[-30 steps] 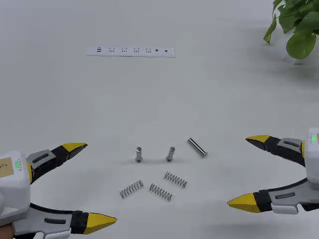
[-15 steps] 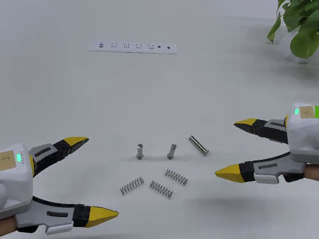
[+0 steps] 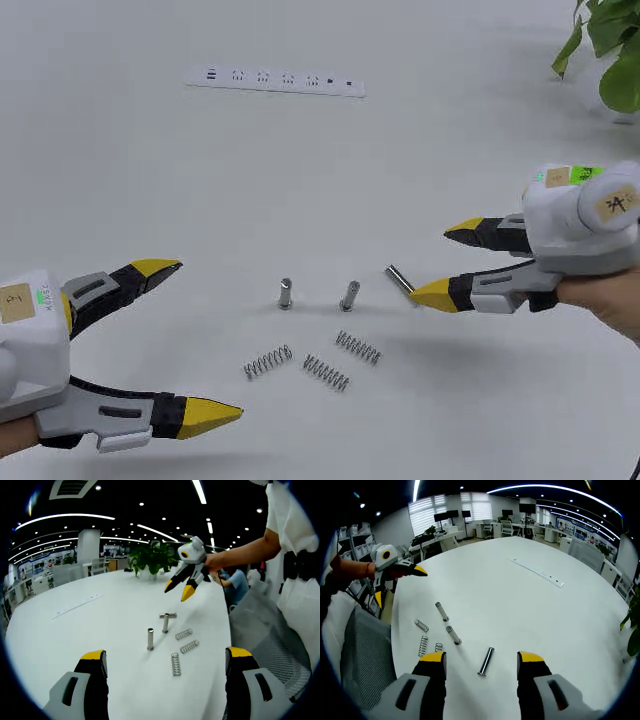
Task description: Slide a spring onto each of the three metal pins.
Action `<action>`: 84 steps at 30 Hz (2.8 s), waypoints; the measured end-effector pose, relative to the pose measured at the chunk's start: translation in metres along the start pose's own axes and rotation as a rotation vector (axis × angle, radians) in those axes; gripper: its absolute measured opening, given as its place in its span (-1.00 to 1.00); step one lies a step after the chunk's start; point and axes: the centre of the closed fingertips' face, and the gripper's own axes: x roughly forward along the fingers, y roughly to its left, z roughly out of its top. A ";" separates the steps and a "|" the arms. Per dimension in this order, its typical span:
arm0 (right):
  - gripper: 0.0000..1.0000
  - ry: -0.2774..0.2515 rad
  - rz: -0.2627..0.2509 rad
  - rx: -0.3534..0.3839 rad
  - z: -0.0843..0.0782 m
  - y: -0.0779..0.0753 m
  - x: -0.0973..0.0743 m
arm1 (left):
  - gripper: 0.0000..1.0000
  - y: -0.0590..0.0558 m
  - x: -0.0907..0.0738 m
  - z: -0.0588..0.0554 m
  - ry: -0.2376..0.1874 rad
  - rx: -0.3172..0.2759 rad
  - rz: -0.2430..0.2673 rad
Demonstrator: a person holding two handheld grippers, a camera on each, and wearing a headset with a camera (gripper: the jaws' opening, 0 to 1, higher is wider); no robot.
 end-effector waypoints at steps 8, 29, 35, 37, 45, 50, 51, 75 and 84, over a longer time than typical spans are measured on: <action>-0.09 0.070 0.005 0.036 0.003 -0.008 0.024 | 1.00 0.001 -0.001 0.000 -0.005 -0.014 0.008; -0.60 0.274 0.004 0.139 -0.028 -0.008 0.068 | 1.00 0.005 -0.001 -0.006 -0.004 -0.046 0.017; -0.65 0.294 -0.002 0.146 -0.029 -0.008 0.067 | 1.00 0.006 0.000 -0.007 -0.006 -0.051 0.014; -0.68 0.301 -0.012 0.121 -0.030 -0.010 0.067 | 1.00 0.006 0.000 -0.007 -0.006 -0.051 0.011; -0.74 0.321 -0.023 0.086 -0.031 -0.011 0.070 | 1.00 0.005 0.001 -0.009 -0.003 -0.053 0.004; -0.79 0.319 -0.033 0.118 -0.031 -0.012 0.069 | 1.00 0.005 0.002 -0.008 -0.005 -0.055 0.004; -0.80 0.319 -0.033 0.115 -0.031 -0.011 0.069 | 1.00 0.004 0.002 -0.008 -0.006 -0.055 0.004; -0.82 0.238 -0.041 0.142 -0.023 -0.005 0.052 | 1.00 0.001 0.002 -0.007 -0.008 -0.046 -0.001; -0.82 0.187 -0.052 0.160 -0.022 -0.002 0.040 | 1.00 -0.003 0.003 -0.003 -0.011 -0.040 -0.008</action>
